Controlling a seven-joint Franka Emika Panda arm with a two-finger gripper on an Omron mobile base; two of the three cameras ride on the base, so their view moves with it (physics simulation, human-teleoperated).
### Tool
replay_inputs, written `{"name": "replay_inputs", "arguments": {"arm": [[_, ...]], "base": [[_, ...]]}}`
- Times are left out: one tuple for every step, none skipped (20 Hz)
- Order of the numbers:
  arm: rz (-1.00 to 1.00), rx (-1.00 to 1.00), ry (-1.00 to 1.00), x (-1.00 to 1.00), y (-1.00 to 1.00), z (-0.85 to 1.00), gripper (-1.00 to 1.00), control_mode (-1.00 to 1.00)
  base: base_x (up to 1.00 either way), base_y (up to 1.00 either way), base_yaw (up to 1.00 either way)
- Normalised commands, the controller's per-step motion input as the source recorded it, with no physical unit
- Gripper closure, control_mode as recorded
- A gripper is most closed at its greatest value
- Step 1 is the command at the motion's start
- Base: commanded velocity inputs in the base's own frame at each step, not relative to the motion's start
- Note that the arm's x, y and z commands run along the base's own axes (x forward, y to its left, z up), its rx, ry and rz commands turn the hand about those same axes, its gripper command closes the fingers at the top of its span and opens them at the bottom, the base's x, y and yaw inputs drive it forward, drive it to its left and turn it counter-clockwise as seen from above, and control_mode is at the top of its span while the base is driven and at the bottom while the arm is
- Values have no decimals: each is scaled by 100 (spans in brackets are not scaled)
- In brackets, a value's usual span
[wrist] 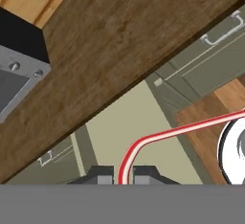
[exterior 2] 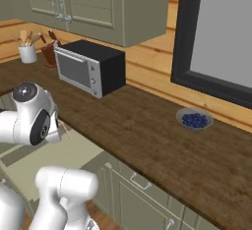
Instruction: Take a straw from the drawer in front and place it inside the glass cup on the dining counter.
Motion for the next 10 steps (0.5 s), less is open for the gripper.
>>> {"name": "replay_inputs", "arguments": {"arm": [[0,0,0,0,0,0,100,100],[0,0,0,0,0,0,100,100],[0,0,0,0,0,0,100,100],[0,0,0,0,0,0,100,100],[0,0,0,0,0,0,100,100],[0,0,0,0,0,0,100,100],[0,0,0,0,0,0,100,100],[0,0,0,0,0,0,100,100],[0,0,0,0,0,0,100,100],[0,0,0,0,0,0,100,100]], "base": [[-14,-47,0],[-18,-63,0],[-19,-70,0],[-20,-76,0],[-24,-77,0],[-26,-72,0],[-31,-62,0],[-33,-51,0],[-34,-36,5],[-30,-21,14]]}}
